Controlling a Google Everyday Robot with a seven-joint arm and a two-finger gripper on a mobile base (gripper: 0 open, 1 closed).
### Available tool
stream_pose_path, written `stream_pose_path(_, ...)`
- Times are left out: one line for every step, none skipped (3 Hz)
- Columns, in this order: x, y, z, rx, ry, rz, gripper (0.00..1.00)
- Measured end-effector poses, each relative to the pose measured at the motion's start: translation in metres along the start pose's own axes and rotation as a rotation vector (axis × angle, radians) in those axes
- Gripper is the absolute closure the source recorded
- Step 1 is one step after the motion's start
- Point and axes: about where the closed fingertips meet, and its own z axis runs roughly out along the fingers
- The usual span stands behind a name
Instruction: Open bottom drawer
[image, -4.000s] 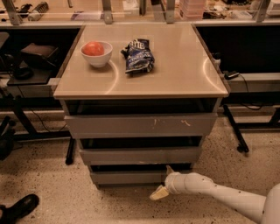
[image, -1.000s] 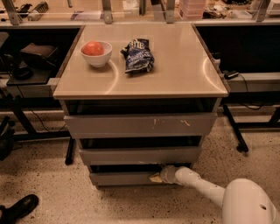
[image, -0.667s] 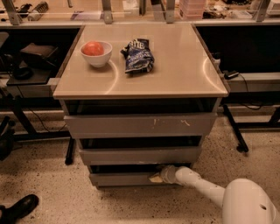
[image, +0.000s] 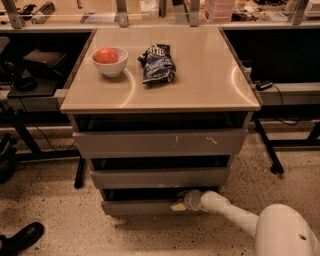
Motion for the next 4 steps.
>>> stream_pose_path(0.01,0.011,-0.003,0.029,0.008,0.001,1.0)
stream_pose_path(-0.008,0.015,-0.008,0.038,0.023,-0.041,1.0)
stream_pose_path(-0.008,0.016,-0.008,0.038,0.023,-0.042,1.0)
stream_pose_path(0.006,0.036,-0.016,0.049,0.022,-0.073,1.0)
